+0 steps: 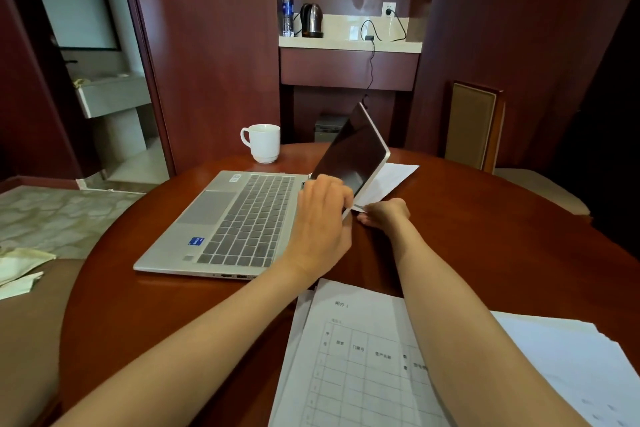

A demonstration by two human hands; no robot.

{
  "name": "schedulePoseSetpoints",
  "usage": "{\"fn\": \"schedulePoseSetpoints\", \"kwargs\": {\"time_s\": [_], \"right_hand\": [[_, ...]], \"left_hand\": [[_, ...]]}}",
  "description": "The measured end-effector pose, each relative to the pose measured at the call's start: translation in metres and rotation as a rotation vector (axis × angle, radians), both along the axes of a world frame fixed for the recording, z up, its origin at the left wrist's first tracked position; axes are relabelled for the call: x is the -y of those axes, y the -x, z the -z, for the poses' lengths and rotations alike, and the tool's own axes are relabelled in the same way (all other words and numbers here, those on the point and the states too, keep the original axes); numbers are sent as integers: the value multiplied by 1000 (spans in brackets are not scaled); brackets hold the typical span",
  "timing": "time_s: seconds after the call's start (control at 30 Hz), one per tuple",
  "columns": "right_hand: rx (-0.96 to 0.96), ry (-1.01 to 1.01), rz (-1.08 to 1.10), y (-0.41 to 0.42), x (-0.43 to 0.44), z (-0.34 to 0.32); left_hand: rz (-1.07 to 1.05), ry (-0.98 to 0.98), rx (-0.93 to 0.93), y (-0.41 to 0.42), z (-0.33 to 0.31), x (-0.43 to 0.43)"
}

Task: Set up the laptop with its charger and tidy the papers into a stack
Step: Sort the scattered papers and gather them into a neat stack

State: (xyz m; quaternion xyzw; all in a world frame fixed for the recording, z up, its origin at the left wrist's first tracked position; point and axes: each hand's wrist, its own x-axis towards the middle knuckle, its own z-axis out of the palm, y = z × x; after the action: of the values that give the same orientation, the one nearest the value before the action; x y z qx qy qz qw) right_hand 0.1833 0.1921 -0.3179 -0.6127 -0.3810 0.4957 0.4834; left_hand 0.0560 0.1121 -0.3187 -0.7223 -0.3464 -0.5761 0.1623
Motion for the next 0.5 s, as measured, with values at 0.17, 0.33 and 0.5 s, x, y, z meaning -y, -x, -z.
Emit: {"fn": "schedulePoseSetpoints", "kwargs": {"time_s": [0.17,0.33,0.5], "right_hand": [[-47,114,40,5,-4,-4],[-67,87,77,13,2,-4],[-124,64,77,10,2,-8]], "left_hand": [[89,172,73,-4,-2,10],[96,156,62,-3,-6,6],[94,111,45,-5,-4,0]]}}
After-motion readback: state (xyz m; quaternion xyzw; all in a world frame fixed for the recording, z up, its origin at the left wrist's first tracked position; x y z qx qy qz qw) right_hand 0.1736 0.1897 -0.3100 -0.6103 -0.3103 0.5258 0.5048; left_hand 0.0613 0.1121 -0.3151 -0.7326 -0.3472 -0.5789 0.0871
